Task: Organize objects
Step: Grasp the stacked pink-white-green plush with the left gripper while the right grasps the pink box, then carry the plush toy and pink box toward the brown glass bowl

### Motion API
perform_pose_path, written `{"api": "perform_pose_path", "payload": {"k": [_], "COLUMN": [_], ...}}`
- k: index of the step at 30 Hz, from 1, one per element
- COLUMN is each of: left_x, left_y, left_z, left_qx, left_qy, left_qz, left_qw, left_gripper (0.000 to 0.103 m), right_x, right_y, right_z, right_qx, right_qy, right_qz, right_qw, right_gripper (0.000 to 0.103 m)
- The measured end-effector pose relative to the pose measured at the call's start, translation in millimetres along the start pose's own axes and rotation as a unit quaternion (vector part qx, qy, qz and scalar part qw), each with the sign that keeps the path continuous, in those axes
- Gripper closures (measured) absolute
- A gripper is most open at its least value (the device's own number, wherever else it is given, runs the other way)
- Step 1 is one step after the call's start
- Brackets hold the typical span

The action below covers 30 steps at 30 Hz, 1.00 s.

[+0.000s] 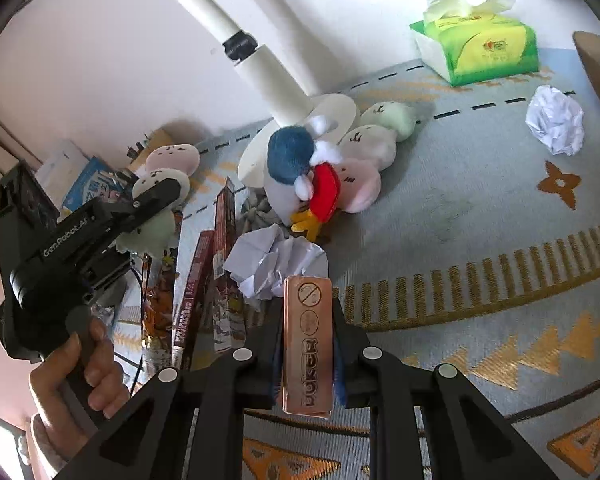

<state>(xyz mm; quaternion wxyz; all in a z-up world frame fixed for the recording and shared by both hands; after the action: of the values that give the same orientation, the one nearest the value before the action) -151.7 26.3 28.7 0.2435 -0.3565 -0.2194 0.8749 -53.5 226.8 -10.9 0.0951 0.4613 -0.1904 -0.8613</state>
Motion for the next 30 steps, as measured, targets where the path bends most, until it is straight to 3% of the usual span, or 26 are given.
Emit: {"api": "perform_pose_path", "payload": {"k": [4,9,17,22,24,26,27,29,30], "left_x": [-9.5,-28.6,-58.4,-60.2,-54.6,-46.5,-42.5,-31.0,-25.6], "left_y": [-4.6,-20.6,-55.5,-60.0,-54.5,-46.1,-43.0,-38.1,-35.3], "left_z": [4.4,16.0,29.6,29.9,28.6,24.1,20.7,9.0,3.4], "left_qx": [-0.004,-0.002,0.047,0.063,0.071,0.081,0.089,0.113,0.122], "left_qy": [-0.017,-0.040,-0.085,-0.082,-0.075,-0.053,-0.041,0.003,0.020], "left_qz": [-0.024,-0.098,-0.142,-0.133,-0.104,-0.066,-0.056,-0.051,-0.043], "left_qw": [0.9995,0.9943,0.9851,0.9857,0.9892,0.9931,0.9936,0.9923,0.9915], "left_gripper": [0.071,0.070,0.070,0.070,0.070,0.041,0.034,0.001,0.000], "right_x": [-3.1,4.7,2.9,-2.2,-2.0,0.4,2.8,4.8,5.9], "right_y": [-0.5,16.0,24.6,23.6,22.3,20.7,19.9,16.7,14.9], "right_z": [-3.1,1.0,-0.3,-1.1,-1.2,-1.3,-1.3,-3.1,-4.3], "right_qx": [0.004,0.006,0.008,0.008,0.011,0.015,0.017,0.019,0.020], "right_qy": [0.001,0.000,0.000,-0.003,-0.002,0.003,0.007,0.011,0.013], "right_qz": [0.007,0.012,0.023,0.024,0.025,0.026,0.026,0.022,0.020], "right_qw": [1.000,1.000,1.000,1.000,1.000,1.000,1.000,1.000,1.000], "right_gripper": [0.084,0.084,0.084,0.084,0.084,0.084,0.084,0.084,0.084]}}
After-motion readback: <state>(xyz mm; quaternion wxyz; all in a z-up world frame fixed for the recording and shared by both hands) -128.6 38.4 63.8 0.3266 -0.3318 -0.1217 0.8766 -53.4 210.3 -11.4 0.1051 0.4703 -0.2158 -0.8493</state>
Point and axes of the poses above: each gripper's, at about its wrist camera, not at the fingertips, and x roughly the way its jaws point, y to its left, z to its top, the point moved 6 cm from there along x, roughly the way its jaws point, and after that the axes turned 8 degrees about -z, right-handed, at the moved point
